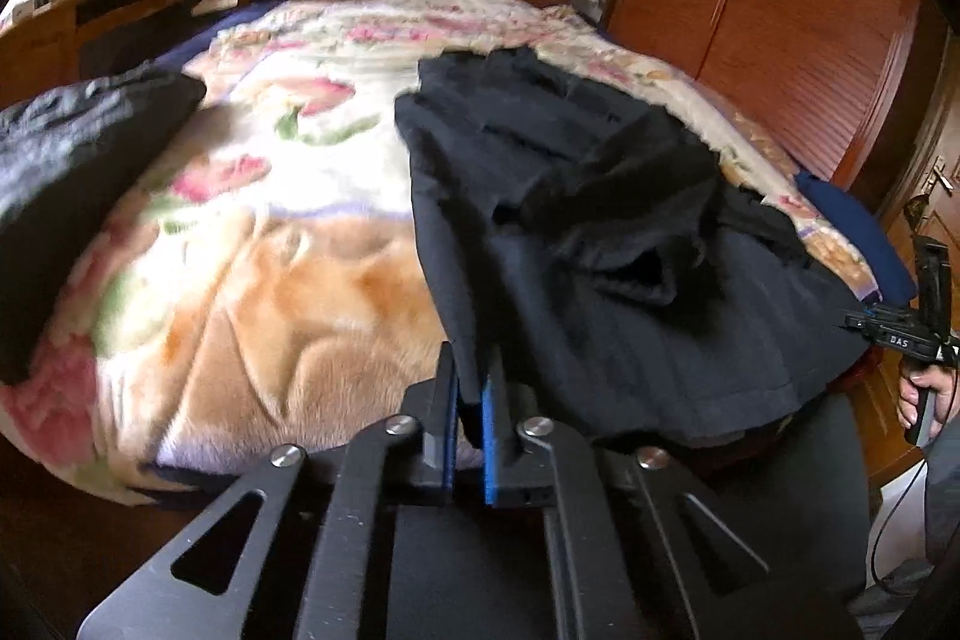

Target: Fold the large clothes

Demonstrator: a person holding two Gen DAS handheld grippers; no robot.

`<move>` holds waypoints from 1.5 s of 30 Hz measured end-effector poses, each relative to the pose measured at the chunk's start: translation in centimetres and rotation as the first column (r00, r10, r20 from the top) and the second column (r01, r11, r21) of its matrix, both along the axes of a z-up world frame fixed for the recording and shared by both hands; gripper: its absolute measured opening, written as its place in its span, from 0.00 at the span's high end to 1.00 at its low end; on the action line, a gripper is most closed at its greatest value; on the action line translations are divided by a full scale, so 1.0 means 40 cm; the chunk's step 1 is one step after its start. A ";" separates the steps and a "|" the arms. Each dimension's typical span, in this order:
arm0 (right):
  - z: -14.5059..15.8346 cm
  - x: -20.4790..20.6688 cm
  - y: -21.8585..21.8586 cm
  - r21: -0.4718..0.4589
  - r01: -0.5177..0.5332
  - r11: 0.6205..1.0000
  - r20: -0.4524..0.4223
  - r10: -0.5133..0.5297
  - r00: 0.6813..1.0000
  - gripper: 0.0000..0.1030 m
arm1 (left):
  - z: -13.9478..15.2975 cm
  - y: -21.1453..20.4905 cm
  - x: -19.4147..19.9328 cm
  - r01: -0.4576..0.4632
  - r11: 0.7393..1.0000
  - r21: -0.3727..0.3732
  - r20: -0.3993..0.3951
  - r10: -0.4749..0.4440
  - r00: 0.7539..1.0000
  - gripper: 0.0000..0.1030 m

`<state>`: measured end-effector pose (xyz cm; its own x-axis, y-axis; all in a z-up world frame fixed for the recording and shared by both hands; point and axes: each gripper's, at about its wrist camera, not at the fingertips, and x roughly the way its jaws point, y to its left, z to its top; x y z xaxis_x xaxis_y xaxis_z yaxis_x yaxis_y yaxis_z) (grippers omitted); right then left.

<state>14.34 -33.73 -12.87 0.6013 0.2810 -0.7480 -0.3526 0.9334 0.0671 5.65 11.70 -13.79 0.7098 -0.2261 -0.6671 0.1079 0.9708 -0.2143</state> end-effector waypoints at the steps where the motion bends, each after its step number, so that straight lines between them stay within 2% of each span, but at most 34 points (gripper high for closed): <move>1: 0.012 0.000 -0.005 0.014 0.001 1.000 0.012 -0.001 1.000 0.89 | 0.016 -0.003 -0.002 0.003 1.000 0.003 0.015 -0.003 1.000 0.95; 5: 0.064 -0.007 -0.010 0.085 -0.024 0.996 0.056 0.020 0.998 0.91 | 0.112 -0.026 -0.003 0.034 0.999 0.025 0.096 -0.037 0.995 0.96; 9: 0.148 -0.017 -0.011 0.127 -0.032 0.991 0.140 0.014 0.990 0.92 | 0.244 -0.062 -0.004 0.062 0.996 0.065 0.206 -0.075 0.976 0.96; 13: 0.258 -0.046 -0.028 0.179 -0.041 0.983 0.238 -0.002 0.971 0.92 | 0.337 -0.084 -0.002 0.072 0.994 0.081 0.273 -0.092 0.958 0.97; 21: 0.432 -0.156 -0.093 0.218 -0.060 0.974 0.377 -0.027 0.926 0.92 | 0.508 -0.097 -0.079 0.091 0.990 0.109 0.398 -0.127 0.909 0.97; 25: 0.470 -0.222 -0.138 0.237 -0.067 0.969 0.404 -0.036 0.914 0.92 | 0.531 -0.094 -0.129 0.087 0.990 0.110 0.429 -0.126 0.894 0.97; 30: 0.473 -0.319 -0.173 0.254 -0.065 0.965 0.419 -0.049 0.907 0.92 | 0.540 -0.068 -0.196 0.079 0.995 0.066 0.456 -0.101 0.884 0.97; 33: 0.472 -0.318 -0.187 0.278 -0.068 0.958 0.417 -0.056 0.907 0.92 | 0.534 -0.049 -0.200 0.056 0.997 0.053 0.464 -0.074 0.883 0.97; 37: 0.413 -0.240 -0.168 0.215 -0.028 0.976 0.382 -0.058 0.922 0.92 | 0.479 -0.048 -0.119 0.023 0.997 0.070 0.412 -0.050 0.910 0.97; 40: 0.368 -0.138 -0.148 0.177 -0.004 0.984 0.333 -0.056 0.941 0.92 | 0.422 -0.046 -0.010 0.014 0.997 0.079 0.359 -0.042 0.932 0.97; 45: 0.321 0.058 -0.129 0.110 0.017 0.994 0.328 -0.052 0.943 0.92 | 0.376 -0.049 0.173 -0.032 0.991 0.132 0.338 -0.015 0.941 0.97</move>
<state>16.66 -38.88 -0.02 0.8198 0.3215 -0.4738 -0.3392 0.9394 0.0504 12.57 9.74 1.23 0.8997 -0.1446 -0.4118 0.1430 0.9891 -0.0349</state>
